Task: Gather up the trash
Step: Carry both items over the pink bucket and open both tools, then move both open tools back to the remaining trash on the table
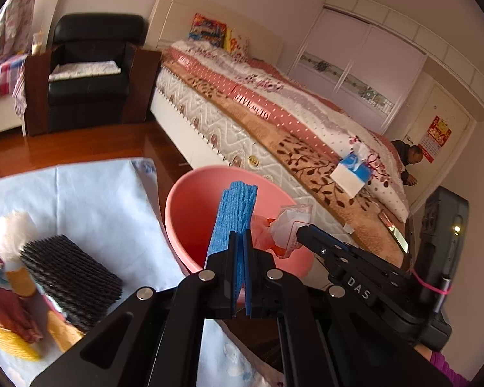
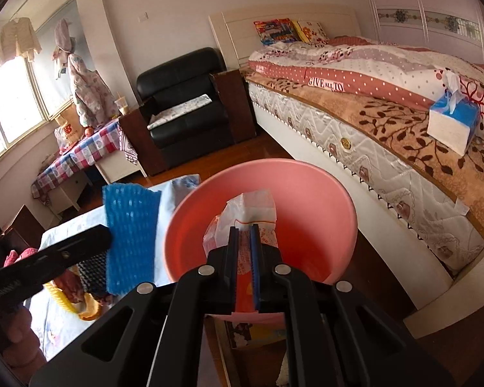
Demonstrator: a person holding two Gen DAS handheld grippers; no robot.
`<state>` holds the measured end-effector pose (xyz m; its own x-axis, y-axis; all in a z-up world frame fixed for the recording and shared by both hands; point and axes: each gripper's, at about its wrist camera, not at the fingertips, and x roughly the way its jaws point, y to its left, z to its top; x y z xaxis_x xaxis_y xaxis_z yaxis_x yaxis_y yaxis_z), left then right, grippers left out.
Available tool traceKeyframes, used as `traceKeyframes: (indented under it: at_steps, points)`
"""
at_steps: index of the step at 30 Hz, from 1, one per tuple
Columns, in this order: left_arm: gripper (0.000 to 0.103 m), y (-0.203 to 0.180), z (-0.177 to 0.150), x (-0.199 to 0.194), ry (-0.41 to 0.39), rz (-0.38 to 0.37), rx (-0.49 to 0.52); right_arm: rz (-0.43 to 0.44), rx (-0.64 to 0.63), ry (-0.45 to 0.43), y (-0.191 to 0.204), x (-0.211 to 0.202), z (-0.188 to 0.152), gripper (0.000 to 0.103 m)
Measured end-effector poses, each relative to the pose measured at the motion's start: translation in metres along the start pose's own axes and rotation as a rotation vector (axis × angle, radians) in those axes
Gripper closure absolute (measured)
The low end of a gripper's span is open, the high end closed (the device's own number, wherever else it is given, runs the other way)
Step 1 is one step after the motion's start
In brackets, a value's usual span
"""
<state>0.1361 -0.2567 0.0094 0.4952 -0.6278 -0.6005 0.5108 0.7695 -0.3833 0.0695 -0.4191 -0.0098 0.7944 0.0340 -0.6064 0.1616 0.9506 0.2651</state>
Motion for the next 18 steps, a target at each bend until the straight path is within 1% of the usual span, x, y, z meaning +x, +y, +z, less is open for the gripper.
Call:
traceKeyframes:
  at_steps: [7, 12, 13, 14, 16, 18]
  points:
    - [0.101, 0.005, -0.005, 0.033, 0.018, 0.012, -0.030, -0.035, -0.004, 0.016, -0.006, 0.013, -0.004, 0.095]
    - [0.100, 0.007, -0.003, 0.049, 0.021, 0.011, -0.045, -0.029, 0.004, 0.031, -0.008, 0.021, -0.005, 0.094]
    - [0.099, 0.008, -0.004, 0.050, 0.018, 0.020, -0.046, -0.026, 0.003, 0.036, -0.008, 0.023, -0.005, 0.093]
    - [0.097, 0.008, -0.004, 0.050, 0.012, 0.032, -0.046, -0.026, 0.000, 0.041, -0.007, 0.023, -0.006, 0.092]
    - [0.080, 0.008, -0.003, 0.049, 0.011, 0.030, -0.044, -0.022, -0.005, 0.040, -0.006, 0.023, -0.007, 0.077]
    - [0.077, 0.008, -0.003, 0.045, 0.002, 0.028, -0.035, -0.026, -0.014, 0.029, -0.004, 0.021, -0.007, 0.075]
